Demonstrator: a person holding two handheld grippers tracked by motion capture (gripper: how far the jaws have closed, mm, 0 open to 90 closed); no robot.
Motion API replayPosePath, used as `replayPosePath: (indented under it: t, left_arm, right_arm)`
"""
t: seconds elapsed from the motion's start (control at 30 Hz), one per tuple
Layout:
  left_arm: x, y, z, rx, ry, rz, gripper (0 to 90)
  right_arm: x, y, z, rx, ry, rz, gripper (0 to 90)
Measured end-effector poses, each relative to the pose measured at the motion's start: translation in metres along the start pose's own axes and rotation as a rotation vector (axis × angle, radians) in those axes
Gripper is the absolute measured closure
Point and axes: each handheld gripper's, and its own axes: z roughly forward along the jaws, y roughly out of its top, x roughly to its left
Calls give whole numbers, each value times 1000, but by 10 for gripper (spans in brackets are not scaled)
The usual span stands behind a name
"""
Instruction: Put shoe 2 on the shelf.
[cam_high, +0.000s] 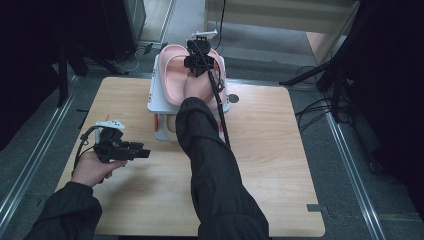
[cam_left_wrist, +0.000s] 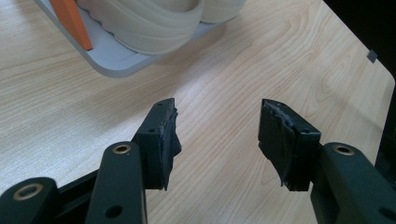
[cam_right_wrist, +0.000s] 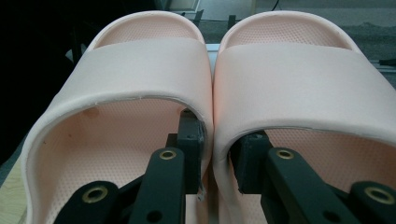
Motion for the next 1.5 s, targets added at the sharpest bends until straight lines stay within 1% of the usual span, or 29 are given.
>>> replayPosePath:
  t: [0.07,0.17,0.27,0.43,0.5,0.6,0.67,0.77,0.97,1.03,1.13,1.27,1.3,1.5]
  left_arm:
    - [0,0,-1,-2,3,0,466]
    - [1,0,0,0,2,-1,466]
    - [1,0,0,3,3,2,466]
    - [1,0,0,4,4,0,466]
    - [1,0,0,5,5,0,465]
    - [1,-1,-1,3,7,-1,463]
    - [1,-1,-1,0,7,-1,463]
    - [2,-1,-1,-2,8,-2,464]
    - [2,-1,-2,1,14,-1,463]
    - [2,-1,-1,4,15,-4,460]
    - [1,-1,0,11,20,0,460]
    - [1,-2,0,13,23,1,460]
    - [1,-2,-1,12,25,-1,460]
    - [2,-2,-1,10,30,-1,461]
  right_arm:
    - [-1,0,1,-1,-4,-4,761]
    - [-2,1,2,0,3,16,756]
    - [-1,0,2,-2,1,8,743]
    - [-1,-1,2,-4,12,14,704]
    - [0,-1,1,-5,15,13,679]
    - [0,-2,2,-4,26,13,608]
    - [1,-2,2,-3,33,2,585]
    - [0,-4,1,-8,35,-5,575]
    - [-4,-6,-4,-3,64,1,547]
    - [-5,-8,-5,12,68,-10,545]
    - [-9,-10,-7,16,77,-24,545]
    - [-11,-14,-11,14,93,-30,545]
    - [-13,-16,-14,8,106,-39,545]
    - [-17,-20,-25,2,140,-53,545]
